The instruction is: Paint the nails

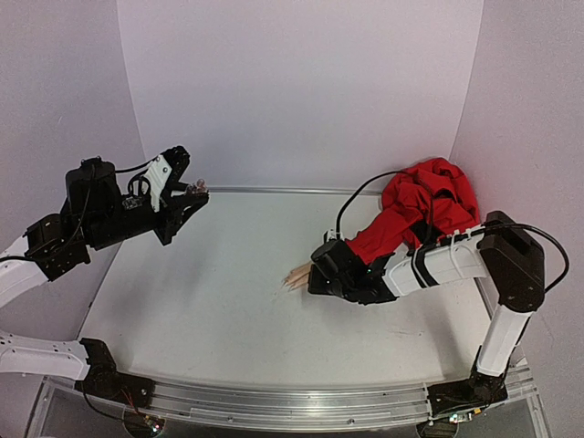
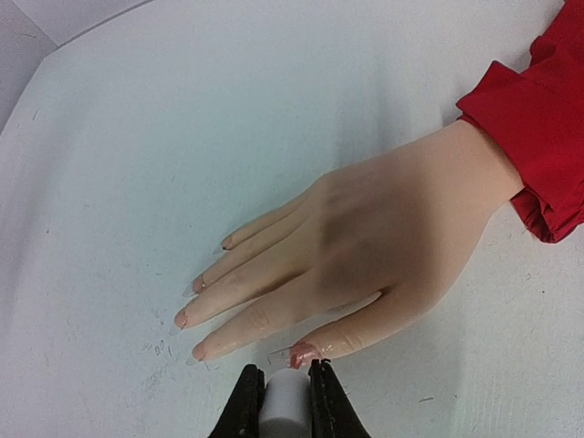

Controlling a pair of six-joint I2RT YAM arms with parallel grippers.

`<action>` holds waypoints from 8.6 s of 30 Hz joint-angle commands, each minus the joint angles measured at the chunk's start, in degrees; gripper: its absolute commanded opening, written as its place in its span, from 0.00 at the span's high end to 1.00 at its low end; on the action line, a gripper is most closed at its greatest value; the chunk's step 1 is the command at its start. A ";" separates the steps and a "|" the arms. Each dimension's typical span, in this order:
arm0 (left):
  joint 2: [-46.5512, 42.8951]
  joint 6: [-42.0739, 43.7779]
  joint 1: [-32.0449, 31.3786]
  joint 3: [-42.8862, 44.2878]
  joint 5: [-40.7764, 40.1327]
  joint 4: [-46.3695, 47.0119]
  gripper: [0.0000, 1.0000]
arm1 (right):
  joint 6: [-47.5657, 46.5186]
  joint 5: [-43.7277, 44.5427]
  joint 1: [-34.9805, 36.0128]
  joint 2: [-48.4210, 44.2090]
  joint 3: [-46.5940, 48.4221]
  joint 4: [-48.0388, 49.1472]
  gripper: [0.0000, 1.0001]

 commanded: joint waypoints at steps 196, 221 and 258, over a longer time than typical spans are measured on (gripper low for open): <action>-0.36 0.39 0.21 0.77 -0.62 1.39 1.00 | -0.94 0.68 -1.14 1.19 1.70 -0.13 1.00; -0.41 0.51 0.23 0.77 -0.70 1.39 1.00 | -1.51 -0.44 -1.24 3.39 3.15 -0.85 1.00; -0.70 0.29 0.20 0.74 -0.36 1.39 1.00 | -1.33 -3.57 -1.16 3.16 2.22 1.47 1.00</action>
